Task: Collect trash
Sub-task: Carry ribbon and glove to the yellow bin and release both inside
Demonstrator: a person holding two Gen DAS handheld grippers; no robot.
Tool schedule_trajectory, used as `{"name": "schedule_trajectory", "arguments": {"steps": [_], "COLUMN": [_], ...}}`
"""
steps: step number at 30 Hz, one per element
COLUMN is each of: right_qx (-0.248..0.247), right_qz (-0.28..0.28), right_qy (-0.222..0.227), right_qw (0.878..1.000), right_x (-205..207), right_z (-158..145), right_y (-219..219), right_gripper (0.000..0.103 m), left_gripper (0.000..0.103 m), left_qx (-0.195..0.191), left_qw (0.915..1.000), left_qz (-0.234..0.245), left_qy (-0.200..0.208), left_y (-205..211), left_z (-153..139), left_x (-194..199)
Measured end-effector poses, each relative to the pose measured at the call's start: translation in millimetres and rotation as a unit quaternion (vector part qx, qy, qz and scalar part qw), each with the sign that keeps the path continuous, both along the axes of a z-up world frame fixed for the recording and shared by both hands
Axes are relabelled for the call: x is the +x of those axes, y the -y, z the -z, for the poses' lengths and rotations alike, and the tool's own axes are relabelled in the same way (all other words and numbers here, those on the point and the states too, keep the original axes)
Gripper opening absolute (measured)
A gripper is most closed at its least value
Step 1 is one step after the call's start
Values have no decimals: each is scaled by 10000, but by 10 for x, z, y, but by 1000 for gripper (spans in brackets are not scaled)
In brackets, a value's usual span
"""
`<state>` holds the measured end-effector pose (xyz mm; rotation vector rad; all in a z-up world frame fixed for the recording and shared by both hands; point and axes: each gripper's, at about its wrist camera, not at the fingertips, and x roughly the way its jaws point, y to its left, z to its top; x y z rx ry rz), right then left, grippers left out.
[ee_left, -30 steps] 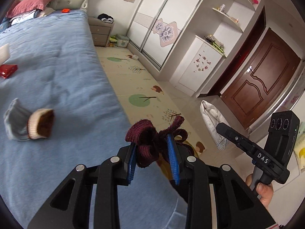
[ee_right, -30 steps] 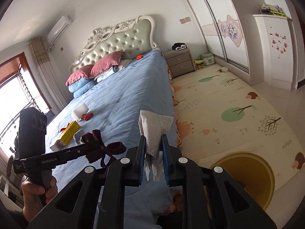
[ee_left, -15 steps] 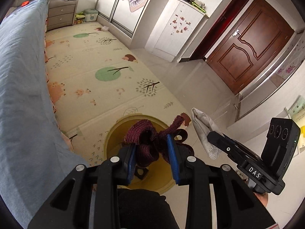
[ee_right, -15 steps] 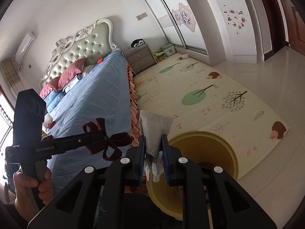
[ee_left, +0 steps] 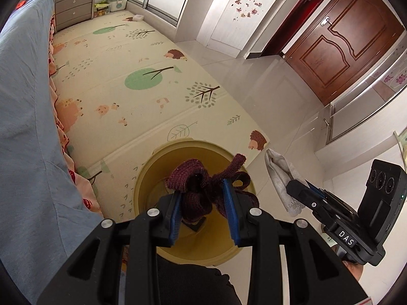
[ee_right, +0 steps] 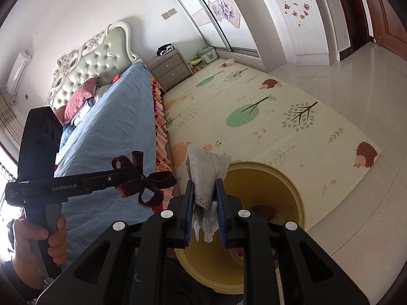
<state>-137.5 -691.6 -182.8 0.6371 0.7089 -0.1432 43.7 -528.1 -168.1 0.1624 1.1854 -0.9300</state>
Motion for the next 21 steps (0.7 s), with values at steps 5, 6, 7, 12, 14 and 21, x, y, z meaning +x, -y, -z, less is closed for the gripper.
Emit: {"name": "schedule_trajectory", "arguments": {"steps": [5,6,7,12,14,21], "right_qx": [-37,-32,7,146,162,261], "right_qz": [-12,4,3,236,278,384], "right_qy": [-107,-121,-132,-296,-372,-487], "right_qw": [9999,9999,9999,9992,9988,9977], "right_x": [74,85,94,63,35,-63], "right_z": [71,84,102,191,221,249], "right_y": [9,24,40,120,136,149], "right_gripper": [17,17,20,67,66,66], "left_gripper": [36,38,50,89,89,90], "left_qx": [-21,-52,-69,1,150,538], "left_qw": [9993,9991,9990,9984,9982,9982], "left_qz": [-105,-129,-153,-466,-488,-245], "left_qy": [-361,-408,-418,-323,-309,36], "left_y": [16,10,8,-43,-45,45], "left_z": [85,89,85,103,146,186], "left_x": [77,94,107,182,194,72]}}
